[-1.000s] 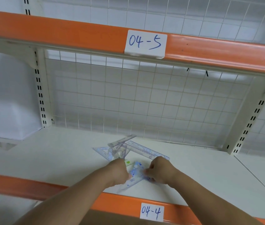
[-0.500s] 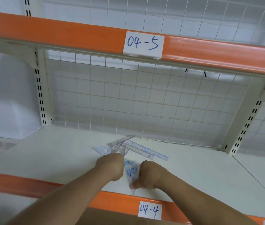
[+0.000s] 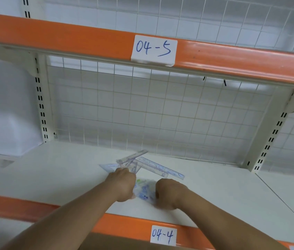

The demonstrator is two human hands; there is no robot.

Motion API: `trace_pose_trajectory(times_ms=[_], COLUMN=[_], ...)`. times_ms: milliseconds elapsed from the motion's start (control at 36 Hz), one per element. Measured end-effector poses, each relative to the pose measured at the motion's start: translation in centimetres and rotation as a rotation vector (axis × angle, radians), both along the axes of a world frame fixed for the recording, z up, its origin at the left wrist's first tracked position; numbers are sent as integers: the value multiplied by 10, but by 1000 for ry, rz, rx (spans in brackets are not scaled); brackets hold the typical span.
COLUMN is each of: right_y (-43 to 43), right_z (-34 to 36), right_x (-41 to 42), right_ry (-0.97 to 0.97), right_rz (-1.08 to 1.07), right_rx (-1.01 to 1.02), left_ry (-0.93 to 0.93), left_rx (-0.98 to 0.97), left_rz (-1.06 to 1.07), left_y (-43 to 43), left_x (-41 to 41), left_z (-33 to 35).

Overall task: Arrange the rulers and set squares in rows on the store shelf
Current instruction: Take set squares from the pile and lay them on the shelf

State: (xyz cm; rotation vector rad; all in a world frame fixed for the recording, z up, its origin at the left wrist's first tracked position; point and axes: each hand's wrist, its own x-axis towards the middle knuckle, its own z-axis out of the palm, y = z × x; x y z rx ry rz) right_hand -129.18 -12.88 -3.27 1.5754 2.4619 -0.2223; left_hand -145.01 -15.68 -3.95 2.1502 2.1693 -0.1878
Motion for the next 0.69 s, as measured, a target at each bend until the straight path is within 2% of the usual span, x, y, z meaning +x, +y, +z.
trace_pose_trajectory(times_ms=[306,556,694], right_y=[8,5,4], right_z=[-11,-10,-9], right_x=[4,13,13], right_ry=[100,73,5], right_rz=[20,245,376], right_rx=[-28,147,247], left_ry=[-148,-321,-287], left_rx=[-70,-96,-119], left_rz=[74,154,112], left_y=[-3,-10,-15], left_x=[3,1,0], left_z=[0,-1,1])
